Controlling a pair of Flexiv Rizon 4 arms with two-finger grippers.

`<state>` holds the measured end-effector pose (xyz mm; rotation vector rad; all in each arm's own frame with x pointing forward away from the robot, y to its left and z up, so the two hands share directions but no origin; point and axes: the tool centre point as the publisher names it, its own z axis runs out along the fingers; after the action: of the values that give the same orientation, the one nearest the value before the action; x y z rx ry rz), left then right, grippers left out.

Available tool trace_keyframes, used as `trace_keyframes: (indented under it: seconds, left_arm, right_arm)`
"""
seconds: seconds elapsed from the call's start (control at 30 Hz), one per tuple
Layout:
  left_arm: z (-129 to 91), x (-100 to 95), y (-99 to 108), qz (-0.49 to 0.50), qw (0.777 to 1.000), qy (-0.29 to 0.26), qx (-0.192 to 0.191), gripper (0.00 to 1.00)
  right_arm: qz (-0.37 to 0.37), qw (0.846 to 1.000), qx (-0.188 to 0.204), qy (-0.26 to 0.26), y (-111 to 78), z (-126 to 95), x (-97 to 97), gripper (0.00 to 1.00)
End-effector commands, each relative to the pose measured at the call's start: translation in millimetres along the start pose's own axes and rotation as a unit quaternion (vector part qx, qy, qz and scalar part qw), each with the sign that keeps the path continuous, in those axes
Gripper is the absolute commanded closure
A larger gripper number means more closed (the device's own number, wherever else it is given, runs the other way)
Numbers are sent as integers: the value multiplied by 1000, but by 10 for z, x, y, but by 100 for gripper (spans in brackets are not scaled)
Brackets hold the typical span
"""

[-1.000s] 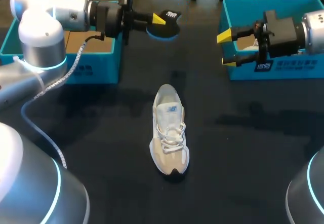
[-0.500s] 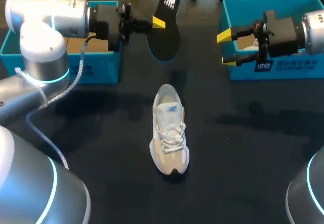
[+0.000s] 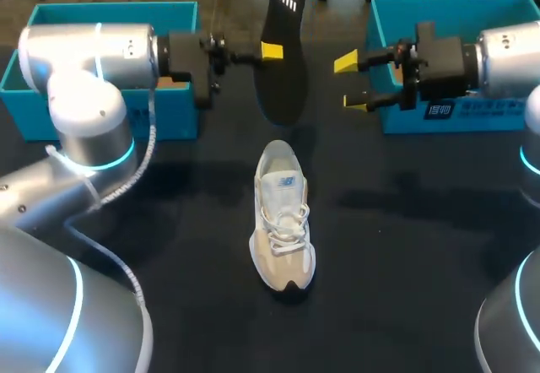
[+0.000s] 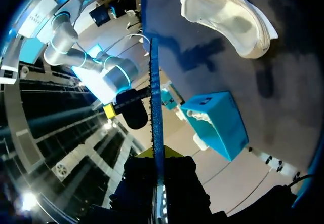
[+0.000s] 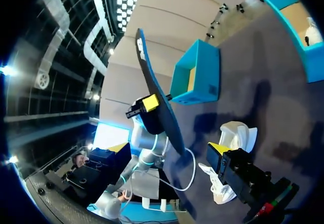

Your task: Take the shoe out of the shoebox, open the shoe tongue, remove and reinsert the insole, then place the shoe into the shoebox

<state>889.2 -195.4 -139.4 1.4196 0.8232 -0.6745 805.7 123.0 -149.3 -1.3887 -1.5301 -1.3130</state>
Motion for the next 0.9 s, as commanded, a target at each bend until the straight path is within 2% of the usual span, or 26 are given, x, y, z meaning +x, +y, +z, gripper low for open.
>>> trace_keyframes:
  seconds: [0.03, 0.73, 0.8, 0.83, 0.87, 0.9]
  left_arm:
    - [52, 34, -74, -14, 999, -9, -37, 100]
    - [182, -20, -153, -101, 993, -33, -49, 100]
    - [194, -27, -173, -107, 993, -33, -47, 100]
    - [200, -29, -181, -108, 993, -33, -47, 100]
    - [204, -29, -187, -108, 992, -33, -47, 100]
    - [211, -35, -196, -109, 992, -33, -46, 100]
  right_arm:
    - [-5, 1000, 4, -1, 86, 151, 11, 0]
    - [-28, 999, 12, 20, 233, 371, -57, 0]
    - [-27, 999, 13, 22, 234, 378, -73, 4]
    - [-27, 999, 15, 23, 235, 384, -80, 15]
    - [-26, 999, 16, 23, 235, 388, -85, 19]
    - [-26, 999, 17, 24, 234, 399, -93, 27]
